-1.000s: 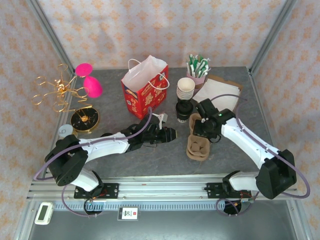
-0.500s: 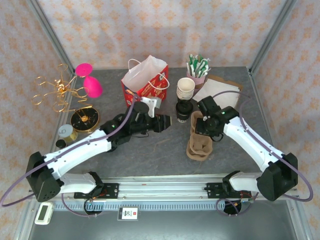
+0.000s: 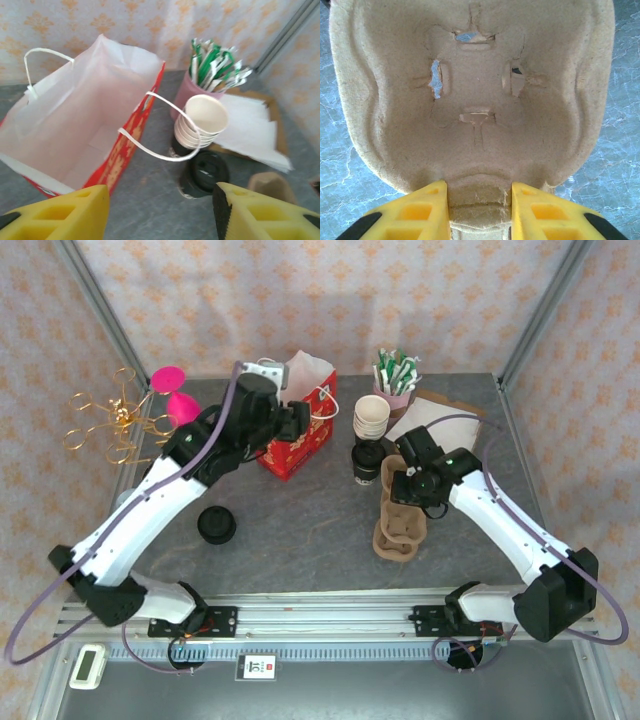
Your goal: Pack the takeout coffee
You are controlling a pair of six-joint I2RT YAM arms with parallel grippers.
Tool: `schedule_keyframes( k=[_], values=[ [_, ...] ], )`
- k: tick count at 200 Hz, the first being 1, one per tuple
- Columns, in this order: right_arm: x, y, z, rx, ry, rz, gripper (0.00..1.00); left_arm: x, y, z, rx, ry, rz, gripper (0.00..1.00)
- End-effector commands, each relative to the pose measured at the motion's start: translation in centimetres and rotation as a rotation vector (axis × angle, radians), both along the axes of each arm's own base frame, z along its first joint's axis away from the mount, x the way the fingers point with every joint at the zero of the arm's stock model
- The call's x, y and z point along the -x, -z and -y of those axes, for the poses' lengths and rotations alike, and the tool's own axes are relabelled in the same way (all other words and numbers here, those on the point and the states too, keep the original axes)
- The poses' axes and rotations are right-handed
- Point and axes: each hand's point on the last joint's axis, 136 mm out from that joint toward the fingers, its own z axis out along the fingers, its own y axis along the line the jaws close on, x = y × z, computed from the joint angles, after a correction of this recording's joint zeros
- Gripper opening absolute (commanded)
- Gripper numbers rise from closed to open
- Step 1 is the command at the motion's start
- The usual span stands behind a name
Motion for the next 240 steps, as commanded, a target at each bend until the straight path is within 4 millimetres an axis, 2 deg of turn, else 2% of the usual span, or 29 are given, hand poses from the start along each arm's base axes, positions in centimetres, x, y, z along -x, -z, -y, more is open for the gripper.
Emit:
schedule_keyframes(
  k=[1, 38, 58, 91, 107, 135, 148, 150, 153, 170, 209, 240],
  values=[
    [-0.5, -0.7, 0.5, 0.020, -0.004, 0.029, 0.30, -1.3, 1.9, -0.8, -0.195, 0.024, -0.061, 0.62],
    [-0.6, -0.9, 0.8, 0.030, 0.004, 0.040, 0.30, -4.2, 4.0, -0.3, -0.282, 0.018, -0.140, 0.63],
    [-0.5, -0.8, 0.6, 0.022, -0.001, 0.035, 0.30, -5.5, 5.4, -0.9, -0.334, -0.012, -0.180, 0.63],
    [-0.6, -0.9, 0.6, 0.015, -0.002, 0.045, 0.30, -7.0, 6.8, -1.0, -0.376, -0.032, -0.209, 0.63],
    [-0.7, -0.8, 0.6, 0.015, -0.001, 0.045, 0.30, -7.6, 8.1, -0.7, -0.383, -0.012, -0.242, 0.62],
    [-0.7, -0.6, 0.3, 0.005, -0.011, 0.044, 0.30, -8.7, 8.8, -1.3, -0.403, -0.044, -0.256, 0.57],
    [-0.7, -0.6, 0.4, 0.003, -0.011, 0.043, 0.29, -9.0, 8.7, -1.2, -0.376, -0.027, -0.261, 0.52],
    [-0.8, -0.6, 0.3, 0.002, -0.010, 0.044, 0.29, -9.3, 9.7, -1.0, -0.384, -0.022, -0.281, 0.51],
    [-0.8, -0.6, 0.3, 0.003, -0.012, 0.045, 0.29, -9.5, 10.1, -0.9, -0.382, -0.018, -0.289, 0.50],
    [-1.0, -0.8, 0.3, -0.001, -0.013, 0.052, 0.29, -9.7, 10.5, -0.6, -0.377, -0.010, -0.304, 0.42],
    [-1.3, -0.7, 0.5, 0.011, -0.018, 0.057, 0.29, -9.9, 10.3, 0.0, -0.351, 0.003, -0.313, 0.19],
    [-1.4, -0.9, 0.8, 0.011, -0.015, 0.066, 0.28, -8.9, 9.8, 0.4, -0.282, -0.006, -0.344, 0.11]
  ],
)
